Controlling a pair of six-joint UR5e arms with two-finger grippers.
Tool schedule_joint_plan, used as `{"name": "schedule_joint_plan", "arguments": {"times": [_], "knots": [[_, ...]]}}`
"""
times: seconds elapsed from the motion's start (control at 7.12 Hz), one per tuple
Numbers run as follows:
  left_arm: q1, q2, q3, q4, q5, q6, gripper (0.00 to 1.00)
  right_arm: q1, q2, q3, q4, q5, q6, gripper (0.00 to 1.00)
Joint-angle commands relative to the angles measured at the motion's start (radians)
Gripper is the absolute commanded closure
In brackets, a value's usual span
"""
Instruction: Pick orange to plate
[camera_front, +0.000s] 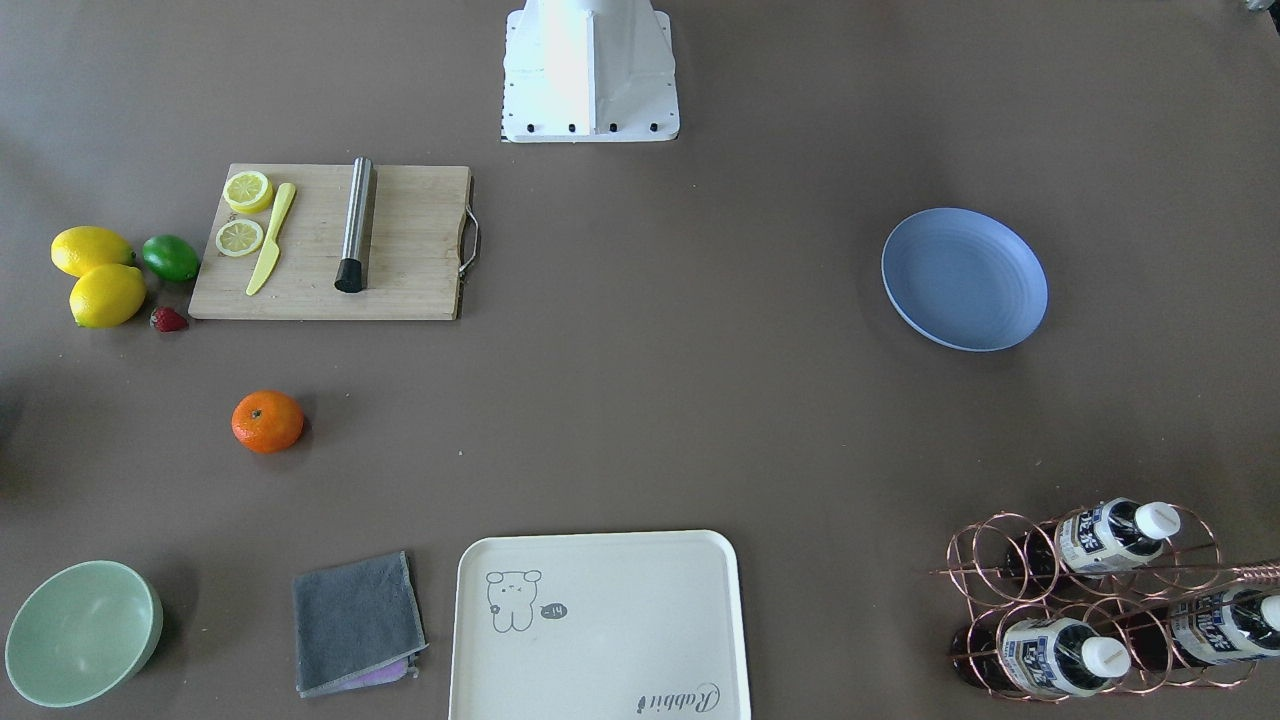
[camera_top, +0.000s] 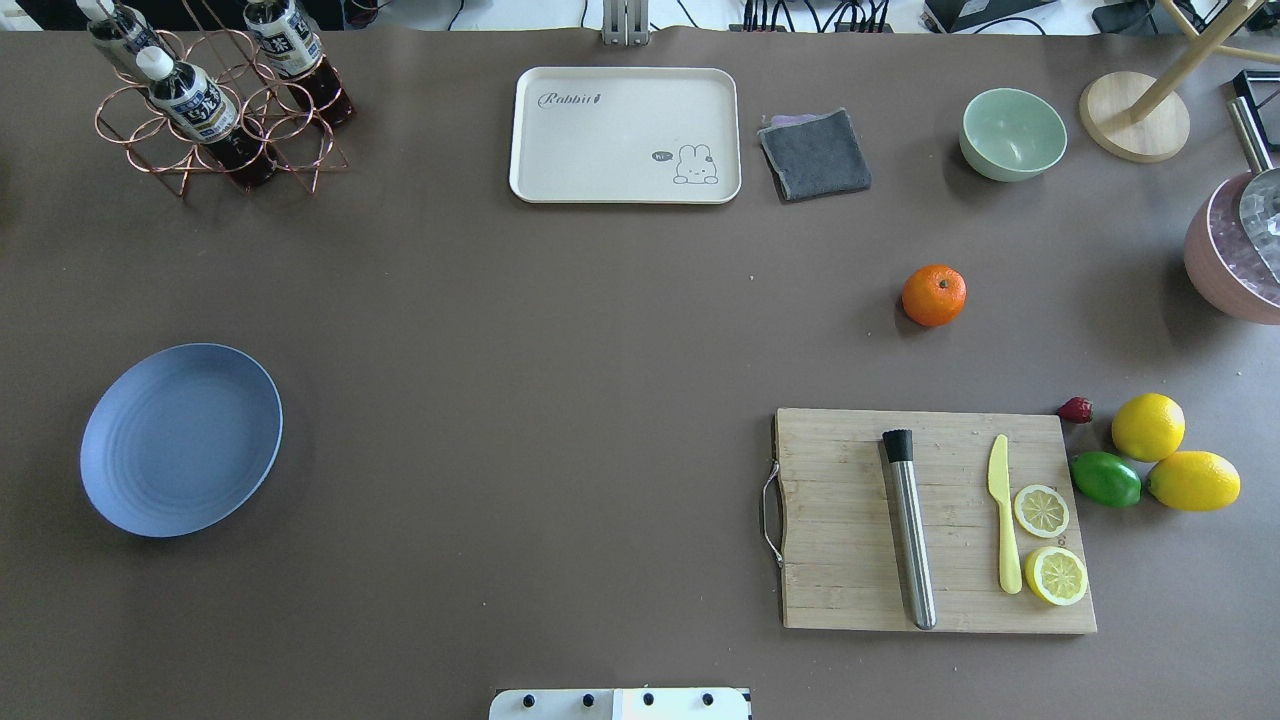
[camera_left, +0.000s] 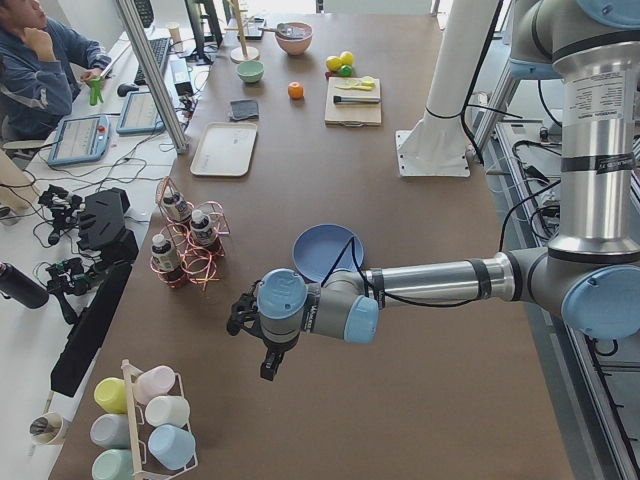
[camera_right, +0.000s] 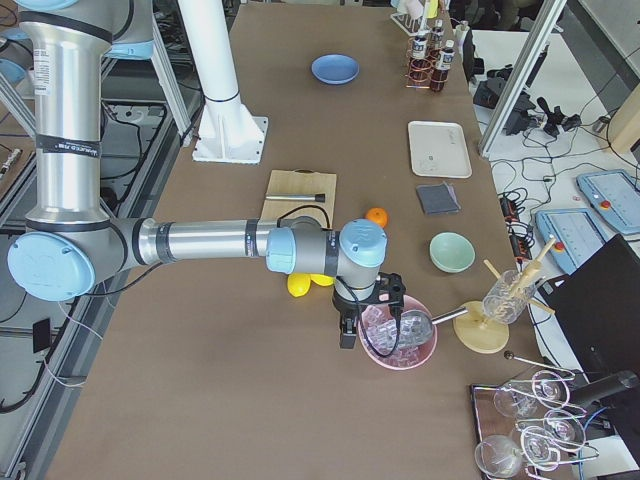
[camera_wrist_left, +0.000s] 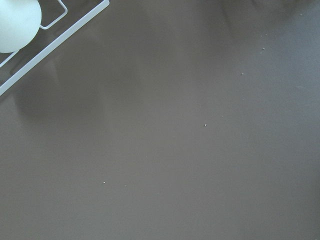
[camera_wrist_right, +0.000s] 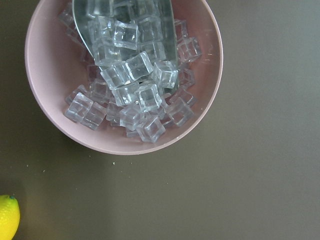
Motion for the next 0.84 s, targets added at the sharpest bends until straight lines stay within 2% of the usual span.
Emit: {"name": "schedule_joint_plan", "arguments": {"times": [0.0,0.42,0.56,0.7], "knots": [[-0.001,-0.02,-0.003,-0.002,0.002,-0.002,0.01,-0.001,0.002,0.0,0.0,0.004,-0.001,0.0],[-0.004,-0.023,-0.003,-0.031,0.002,-0.005,0.01,-0.001,0.002,0.008,0.002,0.025,-0.001,0.0],[-0.004,-0.023,0.008,-0.098,0.008,-0.008,0.01,-0.003,0.002,0.008,0.0,0.025,-0.001,0.0],[-0.002,-0.035,0.008,-0.157,0.057,-0.01,0.01,-0.003,0.002,0.008,0.0,0.025,-0.001,0.0]]}}
